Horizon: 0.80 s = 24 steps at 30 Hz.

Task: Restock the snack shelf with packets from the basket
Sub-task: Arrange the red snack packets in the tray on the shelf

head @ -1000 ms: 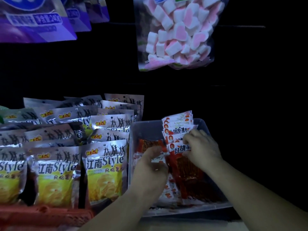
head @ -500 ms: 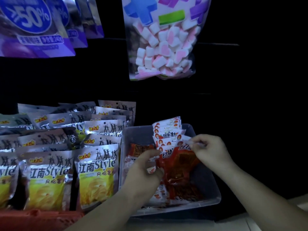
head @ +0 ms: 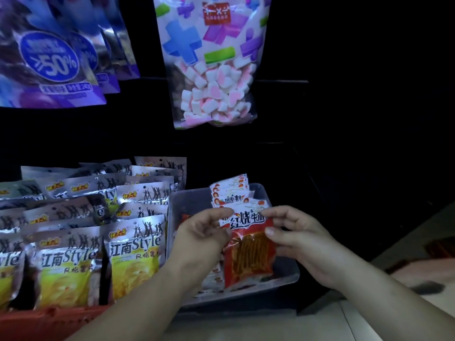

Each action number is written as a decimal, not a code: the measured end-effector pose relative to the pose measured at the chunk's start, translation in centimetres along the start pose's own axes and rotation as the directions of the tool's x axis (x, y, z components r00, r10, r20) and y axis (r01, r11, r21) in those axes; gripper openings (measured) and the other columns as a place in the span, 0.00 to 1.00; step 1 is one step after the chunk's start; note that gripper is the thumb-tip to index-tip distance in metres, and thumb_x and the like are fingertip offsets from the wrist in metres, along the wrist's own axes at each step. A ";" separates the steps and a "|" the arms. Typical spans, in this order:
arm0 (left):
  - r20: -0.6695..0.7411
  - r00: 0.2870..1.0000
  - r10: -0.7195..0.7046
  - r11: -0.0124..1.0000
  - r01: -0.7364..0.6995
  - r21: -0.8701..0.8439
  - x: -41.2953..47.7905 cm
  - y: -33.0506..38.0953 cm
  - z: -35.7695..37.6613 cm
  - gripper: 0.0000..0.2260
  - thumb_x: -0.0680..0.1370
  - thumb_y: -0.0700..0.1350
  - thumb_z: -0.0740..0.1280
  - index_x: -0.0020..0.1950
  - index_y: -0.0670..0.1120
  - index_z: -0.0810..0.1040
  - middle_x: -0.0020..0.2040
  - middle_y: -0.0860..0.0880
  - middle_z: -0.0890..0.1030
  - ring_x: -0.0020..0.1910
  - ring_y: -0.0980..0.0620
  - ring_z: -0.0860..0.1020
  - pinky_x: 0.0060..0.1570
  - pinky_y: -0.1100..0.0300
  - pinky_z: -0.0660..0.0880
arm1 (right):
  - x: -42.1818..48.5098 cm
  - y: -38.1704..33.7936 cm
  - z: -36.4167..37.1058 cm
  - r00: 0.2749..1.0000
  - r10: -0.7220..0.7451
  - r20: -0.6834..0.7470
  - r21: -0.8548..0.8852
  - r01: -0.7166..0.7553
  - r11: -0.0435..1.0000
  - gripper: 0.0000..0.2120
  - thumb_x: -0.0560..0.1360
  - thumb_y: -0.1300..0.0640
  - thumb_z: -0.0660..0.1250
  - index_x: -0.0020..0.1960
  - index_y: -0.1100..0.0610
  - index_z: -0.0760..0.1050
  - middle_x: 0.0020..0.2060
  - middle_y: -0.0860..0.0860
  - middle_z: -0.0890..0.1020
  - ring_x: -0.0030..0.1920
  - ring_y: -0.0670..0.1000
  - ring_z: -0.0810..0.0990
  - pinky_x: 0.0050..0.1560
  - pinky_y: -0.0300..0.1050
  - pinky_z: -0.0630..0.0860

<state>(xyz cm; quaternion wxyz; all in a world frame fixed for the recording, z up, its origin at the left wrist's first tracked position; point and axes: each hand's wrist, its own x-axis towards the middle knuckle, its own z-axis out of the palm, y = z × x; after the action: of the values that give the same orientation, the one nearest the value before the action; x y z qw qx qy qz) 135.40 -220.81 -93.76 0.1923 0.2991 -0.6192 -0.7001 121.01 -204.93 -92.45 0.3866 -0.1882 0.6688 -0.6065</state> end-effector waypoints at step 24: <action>0.108 0.985 -0.135 0.990 0.138 -0.028 -0.5 0.1 0.2 0.22 0.78 0.30 0.69 0.67 0.49 0.77 0.50 0.48 0.88 0.48 0.46 0.87 0.44 0.58 0.84 | 0.3 0.7 0.0 0.995 0.040 0.088 -0.024 -0.038 0.999 0.37 0.73 0.72 0.73 0.74 0.44 0.70 0.65 0.46 0.80 0.58 0.54 0.85 0.51 0.55 0.85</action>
<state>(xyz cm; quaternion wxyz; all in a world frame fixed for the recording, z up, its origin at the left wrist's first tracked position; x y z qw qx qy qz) 135.62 -220.33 -93.60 0.1160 0.2999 -0.5943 -0.7372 121.01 -205.02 -93.22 0.4254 -0.2061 0.6612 -0.5825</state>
